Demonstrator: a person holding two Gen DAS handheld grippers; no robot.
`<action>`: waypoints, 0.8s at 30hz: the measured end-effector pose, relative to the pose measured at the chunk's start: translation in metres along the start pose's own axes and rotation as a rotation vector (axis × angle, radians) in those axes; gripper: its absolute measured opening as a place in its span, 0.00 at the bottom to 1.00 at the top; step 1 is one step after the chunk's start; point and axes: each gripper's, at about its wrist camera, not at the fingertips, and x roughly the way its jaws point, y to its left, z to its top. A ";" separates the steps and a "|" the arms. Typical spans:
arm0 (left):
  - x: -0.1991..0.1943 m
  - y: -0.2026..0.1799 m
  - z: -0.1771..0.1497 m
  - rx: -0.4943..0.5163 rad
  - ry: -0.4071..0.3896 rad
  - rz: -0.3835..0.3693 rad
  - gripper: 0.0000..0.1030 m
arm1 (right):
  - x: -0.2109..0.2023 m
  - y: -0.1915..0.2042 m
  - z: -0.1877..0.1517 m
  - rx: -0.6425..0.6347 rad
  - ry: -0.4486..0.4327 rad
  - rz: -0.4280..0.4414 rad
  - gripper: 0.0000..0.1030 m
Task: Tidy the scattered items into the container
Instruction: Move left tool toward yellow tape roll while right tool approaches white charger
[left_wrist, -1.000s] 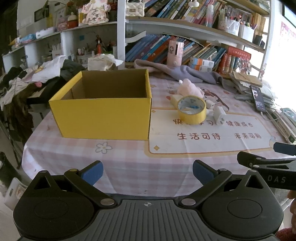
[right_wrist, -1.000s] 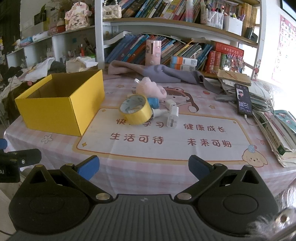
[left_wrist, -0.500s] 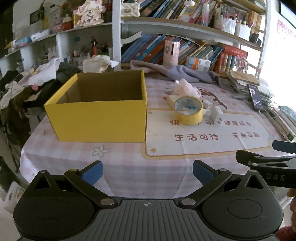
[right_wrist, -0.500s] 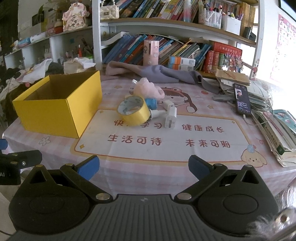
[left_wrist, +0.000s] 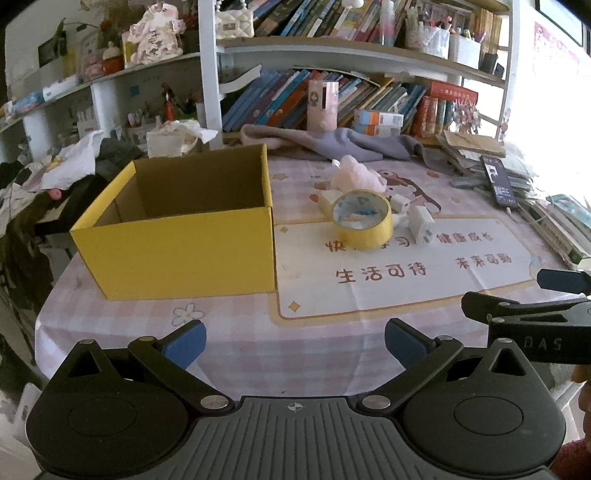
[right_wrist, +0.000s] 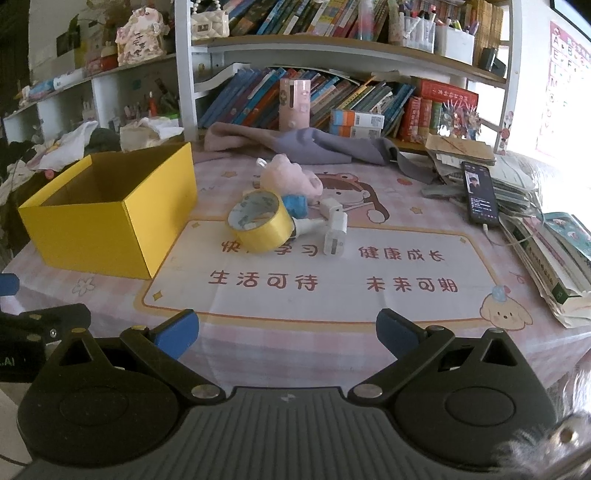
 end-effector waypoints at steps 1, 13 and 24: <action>0.000 0.000 0.000 0.003 0.001 -0.002 1.00 | 0.001 -0.001 0.000 0.003 0.001 0.000 1.00; 0.006 0.007 0.003 -0.020 -0.016 -0.043 1.00 | 0.009 0.001 0.004 0.010 0.003 -0.011 1.00; 0.018 -0.011 0.013 0.025 -0.046 -0.087 1.00 | 0.018 -0.008 0.012 -0.001 -0.004 -0.011 0.99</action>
